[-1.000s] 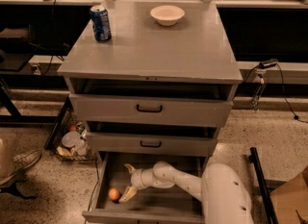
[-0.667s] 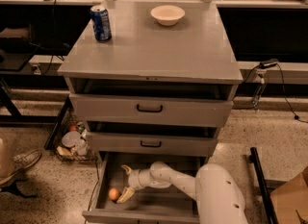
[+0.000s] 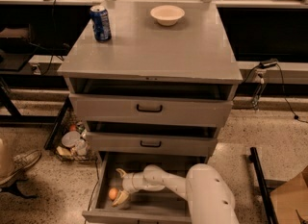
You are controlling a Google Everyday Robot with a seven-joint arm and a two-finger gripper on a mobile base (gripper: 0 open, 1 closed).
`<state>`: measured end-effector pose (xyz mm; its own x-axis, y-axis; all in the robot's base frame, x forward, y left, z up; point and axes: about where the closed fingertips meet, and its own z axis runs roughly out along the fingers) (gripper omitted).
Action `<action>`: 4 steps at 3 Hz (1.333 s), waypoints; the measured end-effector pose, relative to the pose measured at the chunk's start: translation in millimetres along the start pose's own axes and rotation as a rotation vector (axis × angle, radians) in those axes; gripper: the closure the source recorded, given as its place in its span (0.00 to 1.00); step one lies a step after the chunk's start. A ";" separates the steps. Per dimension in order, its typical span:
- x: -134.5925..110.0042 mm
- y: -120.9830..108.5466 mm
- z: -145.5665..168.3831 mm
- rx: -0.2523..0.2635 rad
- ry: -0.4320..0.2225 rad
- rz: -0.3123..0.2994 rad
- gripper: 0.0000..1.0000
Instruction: Pick orange from bottom drawer and place on counter
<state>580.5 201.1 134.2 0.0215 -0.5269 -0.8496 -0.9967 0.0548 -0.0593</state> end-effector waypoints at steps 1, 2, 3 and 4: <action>3.4 2.9 8.2 -0.006 0.015 0.003 0.00; 7.5 5.0 10.8 -0.008 0.031 0.003 0.16; 10.9 7.4 10.8 -0.012 0.043 0.005 0.39; 13.0 8.7 8.4 -0.013 0.052 0.009 0.63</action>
Offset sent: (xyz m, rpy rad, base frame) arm -0.0021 0.0013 -0.0172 -0.0528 0.0068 -0.0022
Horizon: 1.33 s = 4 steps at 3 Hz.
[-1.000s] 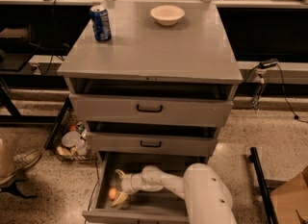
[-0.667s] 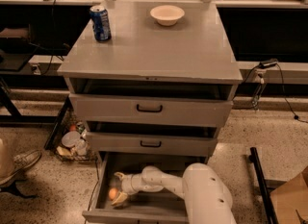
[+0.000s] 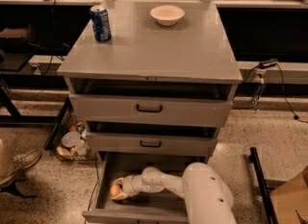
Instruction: Pick orange from bottom drawer and place on counter
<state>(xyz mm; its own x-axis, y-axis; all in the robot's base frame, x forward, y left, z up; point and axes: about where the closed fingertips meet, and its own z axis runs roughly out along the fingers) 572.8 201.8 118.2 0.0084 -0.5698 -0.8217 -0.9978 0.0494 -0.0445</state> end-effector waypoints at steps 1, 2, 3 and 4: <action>-8.7 -3.5 -27.5 0.037 -0.057 0.010 0.94; -12.8 -1.6 -71.2 0.098 -0.131 0.021 1.00; -18.9 5.1 -124.4 0.170 -0.231 0.017 1.00; -22.8 4.8 -178.8 0.244 -0.291 -0.012 1.00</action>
Offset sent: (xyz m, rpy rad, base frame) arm -0.0032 -0.1088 0.0873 0.2226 -0.0851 -0.1758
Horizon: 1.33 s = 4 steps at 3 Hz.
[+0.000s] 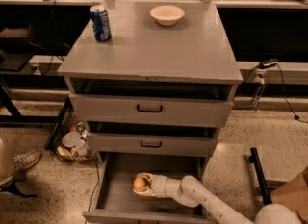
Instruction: Pick orange from bottom drawer and place on counter
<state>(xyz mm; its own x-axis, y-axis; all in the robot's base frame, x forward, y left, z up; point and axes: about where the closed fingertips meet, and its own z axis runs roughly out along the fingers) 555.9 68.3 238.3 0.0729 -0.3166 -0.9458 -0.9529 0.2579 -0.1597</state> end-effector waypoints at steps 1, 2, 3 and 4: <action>-23.1 -15.3 -48.7 0.054 -0.031 -0.054 1.00; -43.8 -34.5 -93.9 0.089 -0.060 -0.086 1.00; -43.8 -34.5 -93.9 0.089 -0.060 -0.086 1.00; -73.3 -38.4 -94.9 0.069 -0.037 -0.124 1.00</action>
Offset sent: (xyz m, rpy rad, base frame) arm 0.0081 -0.1293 0.1156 0.0572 -0.1816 -0.0781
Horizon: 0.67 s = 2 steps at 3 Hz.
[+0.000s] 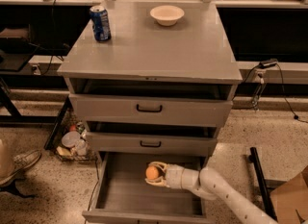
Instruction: Pick orange from bottom drawer and place on counter
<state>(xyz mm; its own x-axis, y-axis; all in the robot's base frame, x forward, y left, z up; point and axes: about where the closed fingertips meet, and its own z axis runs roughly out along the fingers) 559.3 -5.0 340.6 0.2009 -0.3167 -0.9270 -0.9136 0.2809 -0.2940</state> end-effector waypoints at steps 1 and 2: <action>-77.3 -18.0 -7.0 -0.018 0.058 -0.081 1.00; -168.4 -51.4 -36.0 0.007 0.079 -0.160 1.00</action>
Offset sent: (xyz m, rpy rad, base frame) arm 0.0030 -0.0027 0.2522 -0.1694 -0.1789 -0.0018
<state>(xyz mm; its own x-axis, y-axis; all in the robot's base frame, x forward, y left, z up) 559.6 1.2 520.2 0.3147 -0.4283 -0.8470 -0.8696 0.2275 -0.4382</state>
